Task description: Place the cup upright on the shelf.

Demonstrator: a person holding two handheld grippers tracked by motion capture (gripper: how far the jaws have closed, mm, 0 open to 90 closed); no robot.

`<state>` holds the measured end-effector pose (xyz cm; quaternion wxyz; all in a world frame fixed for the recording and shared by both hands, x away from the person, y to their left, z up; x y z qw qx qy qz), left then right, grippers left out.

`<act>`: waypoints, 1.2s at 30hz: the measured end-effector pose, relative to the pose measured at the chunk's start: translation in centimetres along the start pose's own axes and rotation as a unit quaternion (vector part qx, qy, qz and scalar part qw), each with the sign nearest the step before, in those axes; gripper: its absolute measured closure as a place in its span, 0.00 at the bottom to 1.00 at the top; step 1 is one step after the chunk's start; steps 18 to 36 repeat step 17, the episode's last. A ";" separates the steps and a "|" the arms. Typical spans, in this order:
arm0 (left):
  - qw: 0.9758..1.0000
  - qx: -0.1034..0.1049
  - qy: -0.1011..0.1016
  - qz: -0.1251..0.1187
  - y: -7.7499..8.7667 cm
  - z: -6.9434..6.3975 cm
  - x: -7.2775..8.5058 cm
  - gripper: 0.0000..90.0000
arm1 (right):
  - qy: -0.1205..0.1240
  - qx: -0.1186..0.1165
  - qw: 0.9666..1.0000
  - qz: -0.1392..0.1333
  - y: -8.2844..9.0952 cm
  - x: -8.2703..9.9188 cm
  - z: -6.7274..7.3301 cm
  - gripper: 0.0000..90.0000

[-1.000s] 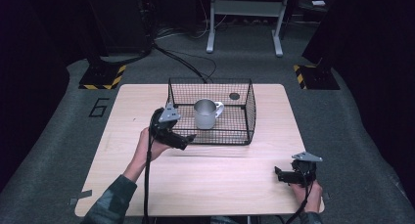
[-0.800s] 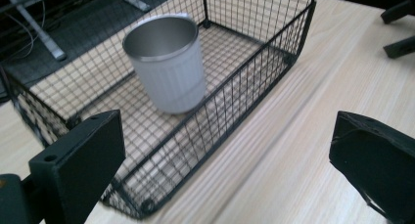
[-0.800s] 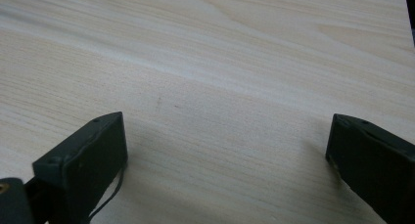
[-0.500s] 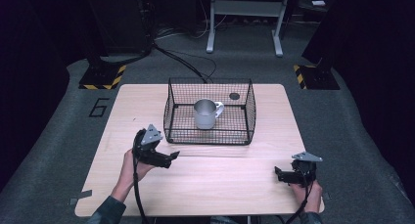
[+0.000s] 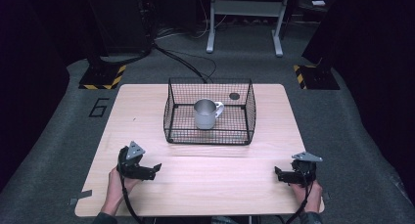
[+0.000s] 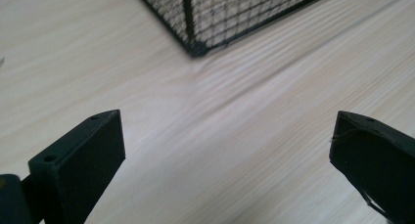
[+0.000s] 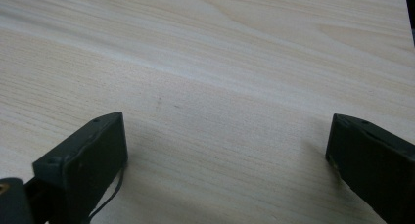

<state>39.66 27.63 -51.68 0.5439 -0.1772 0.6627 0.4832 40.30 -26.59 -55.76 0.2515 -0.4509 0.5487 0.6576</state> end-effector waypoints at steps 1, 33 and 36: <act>1.000 -0.006 0.002 0.006 0.1 0.4 0.6 0.00 | 0.000 0.000 1.000 0.000 0.0 0.0 0.0 0.02; 0.998 -0.030 0.036 0.031 -0.6 2.3 4.5 0.00 | -0.005 0.001 1.000 0.001 0.0 0.0 0.0 0.01; 0.998 -0.030 0.036 0.031 -0.6 2.3 4.5 0.00 | -0.005 0.001 1.000 0.001 0.0 0.0 0.0 0.01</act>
Point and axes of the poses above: each handheld gripper's, and its own axes: y roughly backward along the jaws, x roughly out of its underside, z roughly to its left, the point moved 4 cm from there along -y, roughly forward along the jaws, and after that the axes turned 14 degrees about -z, right-handed, at the moved point
